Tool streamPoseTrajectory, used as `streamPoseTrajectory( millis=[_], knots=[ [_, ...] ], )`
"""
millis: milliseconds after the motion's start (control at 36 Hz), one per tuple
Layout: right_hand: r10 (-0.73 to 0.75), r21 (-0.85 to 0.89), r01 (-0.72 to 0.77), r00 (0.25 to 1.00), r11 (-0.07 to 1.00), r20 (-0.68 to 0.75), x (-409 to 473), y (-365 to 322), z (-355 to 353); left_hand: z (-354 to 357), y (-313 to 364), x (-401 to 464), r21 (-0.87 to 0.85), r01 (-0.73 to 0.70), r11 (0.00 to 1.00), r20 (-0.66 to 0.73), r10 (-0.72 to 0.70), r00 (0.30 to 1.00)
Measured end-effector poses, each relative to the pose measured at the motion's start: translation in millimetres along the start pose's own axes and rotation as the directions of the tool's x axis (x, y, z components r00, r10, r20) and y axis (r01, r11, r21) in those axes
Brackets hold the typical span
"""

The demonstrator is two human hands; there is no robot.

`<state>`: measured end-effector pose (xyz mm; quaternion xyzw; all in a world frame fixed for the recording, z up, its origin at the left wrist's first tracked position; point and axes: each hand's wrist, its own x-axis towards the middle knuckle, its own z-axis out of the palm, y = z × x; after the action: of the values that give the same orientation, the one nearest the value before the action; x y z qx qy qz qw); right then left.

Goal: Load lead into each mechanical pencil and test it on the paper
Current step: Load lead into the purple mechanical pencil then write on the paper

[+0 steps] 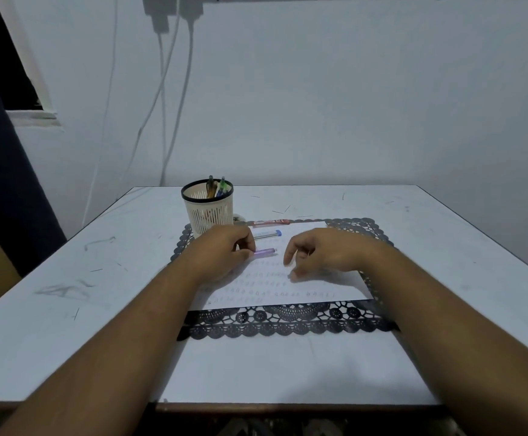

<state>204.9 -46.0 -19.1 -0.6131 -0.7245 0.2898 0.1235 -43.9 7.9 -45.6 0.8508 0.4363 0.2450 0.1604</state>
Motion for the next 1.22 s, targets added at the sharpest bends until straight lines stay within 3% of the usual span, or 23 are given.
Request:
streamPoseTrajectory(
  millis=[83, 194, 389, 528, 611, 750, 917, 1111, 1222],
  knots=[
    [-0.012, -0.083, 0.01, 1.0, 0.997, -0.021, 5, -4, 8, 0, -1, 0, -0.007, 0.011, 1.0, 0.0, -0.011, 1.0],
    [-0.028, -0.053, 0.025, 0.998, 0.998, -0.059, 13, 1, 12, 1, -2, 0, -0.02, 0.016, 1.0, 0.014, -0.016, 1.0],
    [0.008, 0.091, 0.022, 0.948, 0.996, -0.318, 32, 9, 7, 5, 3, 2, -0.033, -0.038, 0.999, 0.106, 0.041, 0.994],
    [-0.01, 0.153, 0.046, 0.974, 0.987, -0.226, 51, -10, 13, 9, 7, 3, 0.018, -0.077, 0.997, 0.086, 0.075, 0.993],
    [-0.024, 0.082, 0.036, 0.989, 0.996, -0.143, 60, -19, 16, 4, 4, 2, 0.028, -0.057, 0.998, 0.08, 0.054, 0.995],
    [-0.043, 0.052, 0.068, 0.921, 0.996, -0.387, 79, -18, 1, -8, -7, 3, -0.026, 0.018, 1.0, 0.126, -0.015, 0.992],
    [0.03, -0.11, -0.066, 0.952, 0.992, -0.305, 96, -8, 3, -4, -8, 3, -0.007, 0.022, 1.0, 0.124, -0.021, 0.992],
    [0.03, 0.084, -0.003, 0.944, 0.996, -0.328, 90, 0, 6, -1, -5, 4, -0.008, -0.005, 1.0, 0.106, 0.006, 0.994],
    [0.008, 0.091, 0.031, 0.919, 0.995, -0.394, 78, 1, -2, -3, -7, 5, -0.031, -0.06, 0.998, 0.002, 0.06, 0.998]
  ],
)
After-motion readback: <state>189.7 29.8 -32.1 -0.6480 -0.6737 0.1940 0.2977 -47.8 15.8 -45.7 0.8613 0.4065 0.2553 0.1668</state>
